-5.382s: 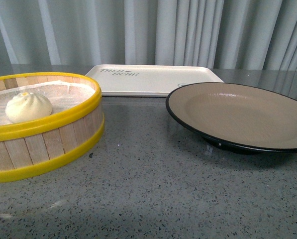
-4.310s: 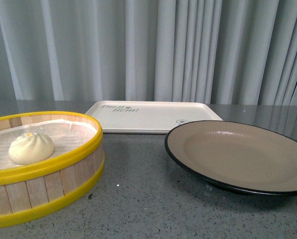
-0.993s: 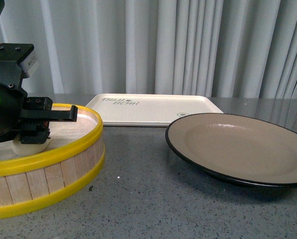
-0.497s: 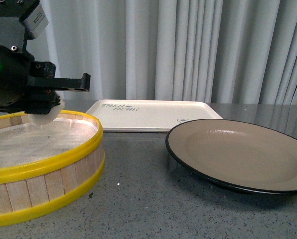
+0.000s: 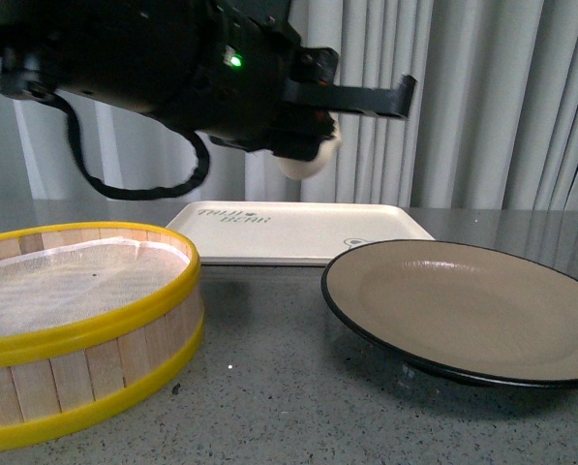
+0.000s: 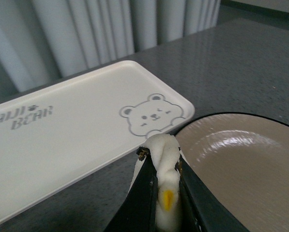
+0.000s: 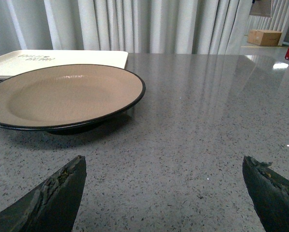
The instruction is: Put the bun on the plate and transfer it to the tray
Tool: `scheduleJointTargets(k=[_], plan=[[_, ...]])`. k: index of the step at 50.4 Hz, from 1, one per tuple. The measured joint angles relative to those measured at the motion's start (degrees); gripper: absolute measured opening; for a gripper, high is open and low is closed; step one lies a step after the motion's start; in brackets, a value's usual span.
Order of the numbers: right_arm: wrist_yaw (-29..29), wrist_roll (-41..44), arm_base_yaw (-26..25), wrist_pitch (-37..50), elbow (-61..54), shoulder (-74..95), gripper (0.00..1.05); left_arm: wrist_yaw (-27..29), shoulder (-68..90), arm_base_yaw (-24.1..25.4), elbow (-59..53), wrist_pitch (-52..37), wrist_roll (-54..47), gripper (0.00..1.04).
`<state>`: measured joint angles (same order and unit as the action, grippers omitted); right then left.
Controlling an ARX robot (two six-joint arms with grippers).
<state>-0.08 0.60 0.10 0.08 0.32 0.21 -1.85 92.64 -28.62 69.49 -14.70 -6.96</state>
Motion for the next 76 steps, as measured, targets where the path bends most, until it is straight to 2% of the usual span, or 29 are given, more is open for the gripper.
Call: scheduleJointTargets(k=[7, 17, 30, 35, 52, 59, 60, 71, 76], plan=[[0.00, 0.02, 0.00, 0.00, 0.00, 0.00, 0.96, -4.85, 4.79, -1.09, 4.33, 0.33, -0.39, 0.06], [0.00, 0.00, 0.00, 0.00, 0.02, 0.00, 0.96, -11.93, 11.45, -2.75, 10.64, 8.31, -3.52, 0.06], [0.00, 0.00, 0.00, 0.00, 0.02, 0.00, 0.96, -10.64, 15.98, -4.57, 14.49, 13.49, -6.60, 0.06], [0.00, 0.00, 0.00, 0.00, 0.00, 0.00, 0.96, -12.09, 17.51, -5.05, 16.02, 16.22, -6.64, 0.06], [0.00, 0.00, 0.00, 0.00, 0.02, 0.00, 0.96, -9.03, 21.33, -6.45, 19.06, 16.66, -6.78, 0.06], [0.00, 0.00, 0.00, 0.00, 0.00, 0.00, 0.96, -5.88, 22.60, -7.32, 19.34, 17.44, -7.80, 0.06], [0.00, 0.00, 0.00, 0.00, 0.00, 0.00, 0.96, -5.75, 22.60, -7.37, 19.37, 17.42, -7.76, 0.07], [0.00, 0.00, 0.00, 0.00, 0.02, 0.00, 0.96, -6.10, 22.62, -7.54, 19.37, 17.27, -6.73, 0.47], [0.00, 0.00, 0.00, 0.00, 0.00, 0.00, 0.96, -7.23, 22.58, -7.50, 19.34, 16.90, -5.55, 0.60]])
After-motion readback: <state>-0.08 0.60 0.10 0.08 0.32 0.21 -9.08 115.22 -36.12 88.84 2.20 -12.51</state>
